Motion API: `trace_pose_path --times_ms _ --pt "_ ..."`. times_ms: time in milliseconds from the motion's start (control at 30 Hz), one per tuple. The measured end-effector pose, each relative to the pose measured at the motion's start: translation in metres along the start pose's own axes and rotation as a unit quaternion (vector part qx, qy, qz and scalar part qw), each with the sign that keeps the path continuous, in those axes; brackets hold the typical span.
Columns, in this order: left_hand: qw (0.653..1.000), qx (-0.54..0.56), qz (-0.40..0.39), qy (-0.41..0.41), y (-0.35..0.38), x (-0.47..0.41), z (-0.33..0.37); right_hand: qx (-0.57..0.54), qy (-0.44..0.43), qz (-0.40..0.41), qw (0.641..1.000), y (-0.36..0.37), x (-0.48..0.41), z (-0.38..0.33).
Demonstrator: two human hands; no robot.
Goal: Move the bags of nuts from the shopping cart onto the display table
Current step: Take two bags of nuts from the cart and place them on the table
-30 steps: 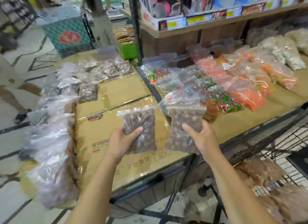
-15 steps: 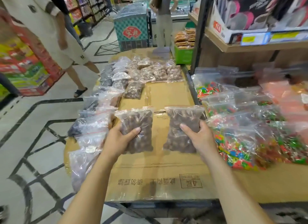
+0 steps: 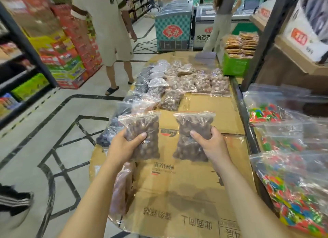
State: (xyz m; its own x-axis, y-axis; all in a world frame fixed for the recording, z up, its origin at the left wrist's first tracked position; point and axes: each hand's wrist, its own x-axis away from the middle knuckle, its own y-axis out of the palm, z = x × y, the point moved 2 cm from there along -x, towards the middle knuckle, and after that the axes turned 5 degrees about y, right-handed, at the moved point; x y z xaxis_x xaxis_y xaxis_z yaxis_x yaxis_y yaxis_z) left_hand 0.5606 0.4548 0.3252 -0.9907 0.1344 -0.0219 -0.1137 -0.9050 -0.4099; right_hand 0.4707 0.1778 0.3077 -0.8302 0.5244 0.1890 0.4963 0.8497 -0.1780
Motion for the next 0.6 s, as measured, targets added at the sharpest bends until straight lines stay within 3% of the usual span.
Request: trace_pose_path --times_ms 600 --pt "0.996 0.002 -0.089 0.011 -0.045 -0.189 -0.046 0.002 0.055 0.066 0.996 0.133 -0.11 -0.016"
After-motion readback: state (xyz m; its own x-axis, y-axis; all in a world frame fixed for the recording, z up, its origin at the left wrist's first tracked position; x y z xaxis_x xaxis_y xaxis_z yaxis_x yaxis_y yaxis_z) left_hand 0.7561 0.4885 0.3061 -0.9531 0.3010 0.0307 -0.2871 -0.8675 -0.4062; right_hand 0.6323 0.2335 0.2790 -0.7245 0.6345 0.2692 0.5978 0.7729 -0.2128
